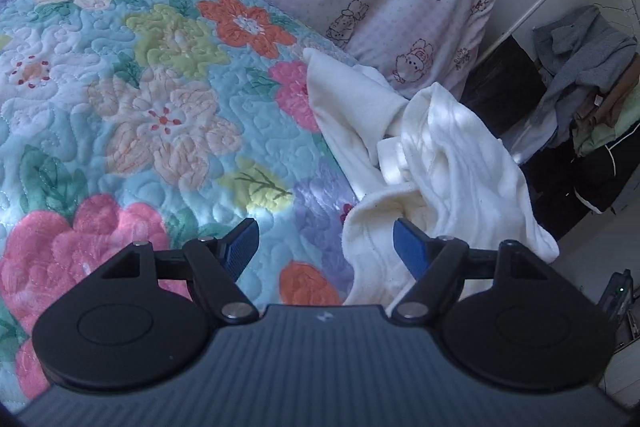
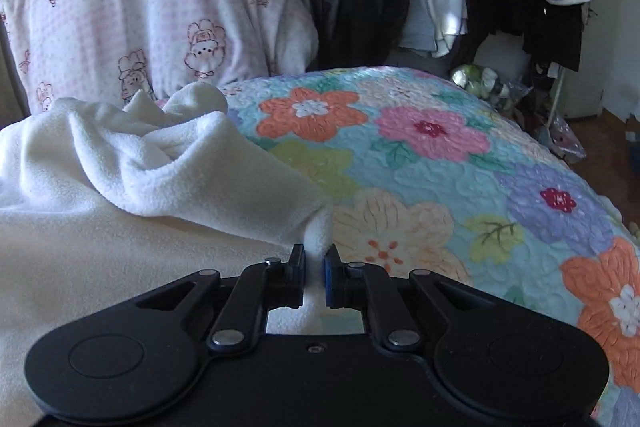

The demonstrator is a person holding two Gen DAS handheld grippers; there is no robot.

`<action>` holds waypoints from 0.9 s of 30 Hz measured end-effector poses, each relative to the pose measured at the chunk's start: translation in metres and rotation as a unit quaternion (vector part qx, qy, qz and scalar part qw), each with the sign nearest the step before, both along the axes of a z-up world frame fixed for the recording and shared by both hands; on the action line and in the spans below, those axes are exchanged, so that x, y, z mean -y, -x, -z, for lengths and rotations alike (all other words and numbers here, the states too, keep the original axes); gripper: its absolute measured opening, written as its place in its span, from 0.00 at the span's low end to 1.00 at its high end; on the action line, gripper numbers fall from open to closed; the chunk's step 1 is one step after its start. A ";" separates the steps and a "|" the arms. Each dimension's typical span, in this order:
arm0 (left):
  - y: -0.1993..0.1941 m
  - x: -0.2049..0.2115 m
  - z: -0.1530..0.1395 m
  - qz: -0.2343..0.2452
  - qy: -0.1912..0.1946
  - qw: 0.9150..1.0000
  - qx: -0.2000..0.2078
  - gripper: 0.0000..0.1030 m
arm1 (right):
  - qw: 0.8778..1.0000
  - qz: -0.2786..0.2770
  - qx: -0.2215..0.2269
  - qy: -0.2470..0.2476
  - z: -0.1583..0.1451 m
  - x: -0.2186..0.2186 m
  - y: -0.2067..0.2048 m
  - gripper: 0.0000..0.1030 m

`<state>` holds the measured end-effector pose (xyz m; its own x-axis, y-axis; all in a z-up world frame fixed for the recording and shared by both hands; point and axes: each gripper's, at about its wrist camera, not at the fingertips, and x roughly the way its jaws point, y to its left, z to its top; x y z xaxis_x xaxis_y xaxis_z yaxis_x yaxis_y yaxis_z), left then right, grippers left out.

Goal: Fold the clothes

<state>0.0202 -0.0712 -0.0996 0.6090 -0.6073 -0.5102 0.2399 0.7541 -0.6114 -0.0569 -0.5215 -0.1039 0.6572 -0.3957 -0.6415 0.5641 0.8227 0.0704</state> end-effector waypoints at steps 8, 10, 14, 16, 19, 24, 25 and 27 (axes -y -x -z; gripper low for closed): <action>0.008 0.034 0.003 0.053 0.033 0.998 0.000 0.75 | 0.997 -0.002 0.034 -0.069 -0.011 0.013 0.026 0.18; 0.008 0.038 0.004 0.057 0.038 0.998 -0.002 0.75 | 0.996 -0.023 0.051 -0.064 -0.025 0.013 0.035 0.31; 0.014 0.036 -0.003 0.050 0.027 0.998 0.000 0.75 | 0.995 -0.041 0.071 -0.054 -0.054 0.010 0.050 0.39; 0.022 0.031 -0.012 0.048 0.002 0.999 -0.016 0.75 | 0.991 -0.054 0.098 -0.070 -0.069 0.005 0.063 0.39; 0.037 0.021 -0.029 0.043 -0.012 0.999 -0.021 0.75 | 0.984 -0.087 0.128 -0.092 -0.088 -0.010 0.088 0.41; 0.067 0.004 -0.073 0.006 -0.043 0.999 0.010 0.75 | 0.977 -0.144 0.120 -0.101 -0.113 -0.043 0.124 0.46; 0.070 0.000 -0.083 0.003 -0.058 0.998 0.014 0.75 | 0.975 -0.157 0.116 -0.103 -0.120 -0.050 0.129 0.47; 0.076 -0.009 -0.105 -0.005 -0.091 0.996 0.020 0.75 | 0.971 -0.182 0.109 -0.110 -0.135 -0.062 0.140 0.52</action>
<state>-0.0556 -0.0622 0.0056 0.6367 -0.5002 -0.5869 0.2528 0.8544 -0.4540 -0.1964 -0.4596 0.0308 0.8571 0.0196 -0.5148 0.1903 0.9166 0.3516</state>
